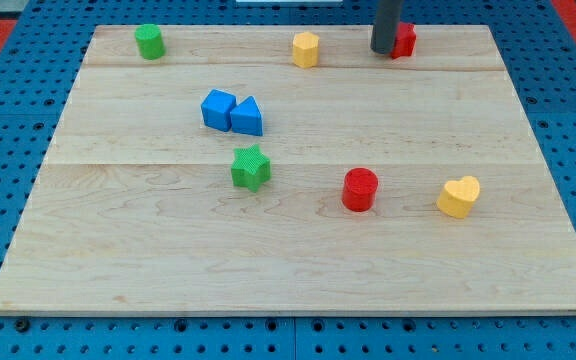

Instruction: Place the yellow heart to the bottom right of the red circle

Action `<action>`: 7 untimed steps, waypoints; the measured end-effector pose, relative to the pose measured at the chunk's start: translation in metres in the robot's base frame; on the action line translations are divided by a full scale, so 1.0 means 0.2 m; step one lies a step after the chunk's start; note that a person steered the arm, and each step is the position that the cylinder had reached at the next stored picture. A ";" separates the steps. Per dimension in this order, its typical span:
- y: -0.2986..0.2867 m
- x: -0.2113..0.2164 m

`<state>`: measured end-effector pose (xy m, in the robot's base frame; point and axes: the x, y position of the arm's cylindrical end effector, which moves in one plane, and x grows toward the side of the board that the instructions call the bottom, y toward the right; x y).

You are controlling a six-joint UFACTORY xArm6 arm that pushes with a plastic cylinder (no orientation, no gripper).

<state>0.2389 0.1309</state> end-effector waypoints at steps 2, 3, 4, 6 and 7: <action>-0.10 0.13; -0.08 0.19; 0.00 0.35; 0.57 1.07; 0.34 1.20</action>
